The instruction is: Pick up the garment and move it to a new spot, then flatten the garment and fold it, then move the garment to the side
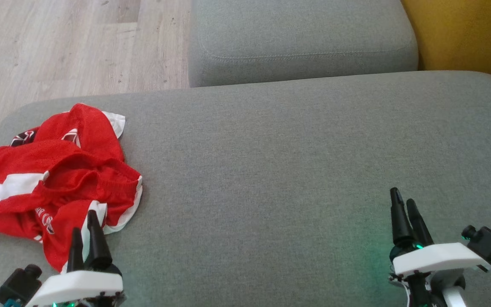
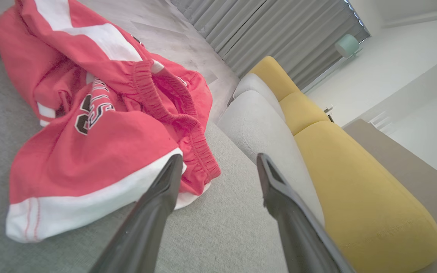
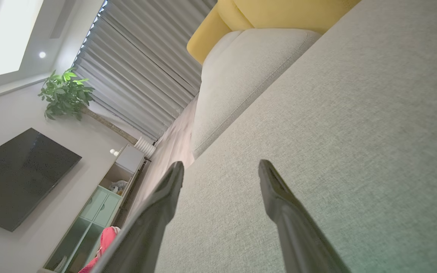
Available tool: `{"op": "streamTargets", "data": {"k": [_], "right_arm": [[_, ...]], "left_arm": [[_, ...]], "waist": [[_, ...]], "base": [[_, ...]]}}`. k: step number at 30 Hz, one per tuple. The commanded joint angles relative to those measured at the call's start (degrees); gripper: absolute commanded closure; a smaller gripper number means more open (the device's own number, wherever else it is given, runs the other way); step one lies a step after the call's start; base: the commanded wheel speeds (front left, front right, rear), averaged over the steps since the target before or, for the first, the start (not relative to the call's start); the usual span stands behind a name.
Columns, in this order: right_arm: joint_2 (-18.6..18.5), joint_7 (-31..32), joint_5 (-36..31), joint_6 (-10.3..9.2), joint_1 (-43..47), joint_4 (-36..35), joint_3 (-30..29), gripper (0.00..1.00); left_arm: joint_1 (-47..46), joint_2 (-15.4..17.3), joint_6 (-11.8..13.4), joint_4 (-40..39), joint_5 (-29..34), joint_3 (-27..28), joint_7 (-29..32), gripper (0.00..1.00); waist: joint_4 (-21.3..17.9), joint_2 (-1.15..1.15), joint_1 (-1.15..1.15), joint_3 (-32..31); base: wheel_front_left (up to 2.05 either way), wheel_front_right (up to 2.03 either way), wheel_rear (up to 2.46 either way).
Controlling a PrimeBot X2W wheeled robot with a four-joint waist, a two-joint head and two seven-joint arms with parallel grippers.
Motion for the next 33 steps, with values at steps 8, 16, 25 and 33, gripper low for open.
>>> {"op": "streamTargets", "data": {"k": [8, 16, 25, 33], "right_arm": [[-0.4, -1.9, -6.8, -0.02, -3.3, -2.7, 2.6, 0.00], [-0.4, -3.3, -12.6, -0.03, -3.5, -3.0, 4.0, 0.00], [-0.5, -4.6, -18.7, -0.03, -3.7, -2.7, 5.5, 0.00], [-0.5, -6.0, -25.8, -0.03, -3.7, -0.6, 5.2, 0.00]], "left_arm": [[-0.9, 0.4, 0.8, -3.1, 6.8, -0.1, -1.8, 0.00], [-0.6, 0.4, 1.6, -4.1, 12.7, -0.6, -3.2, 0.00], [-0.2, 0.4, 2.0, -4.8, 18.4, -1.0, -4.5, 0.00], [0.2, 0.4, 3.1, -4.1, 24.2, -1.4, -5.9, 0.00]], "waist": [[0.1, 0.00, 0.01, -0.3], [0.1, 0.00, 0.01, -0.5], [0.1, 0.00, 0.01, -0.8], [0.2, 0.00, 0.00, -1.1]], "base": [[0.00, 0.00, 0.00], [0.00, 0.00, 0.00], [0.00, 0.00, 0.00], [0.00, 0.00, 0.00]]}}
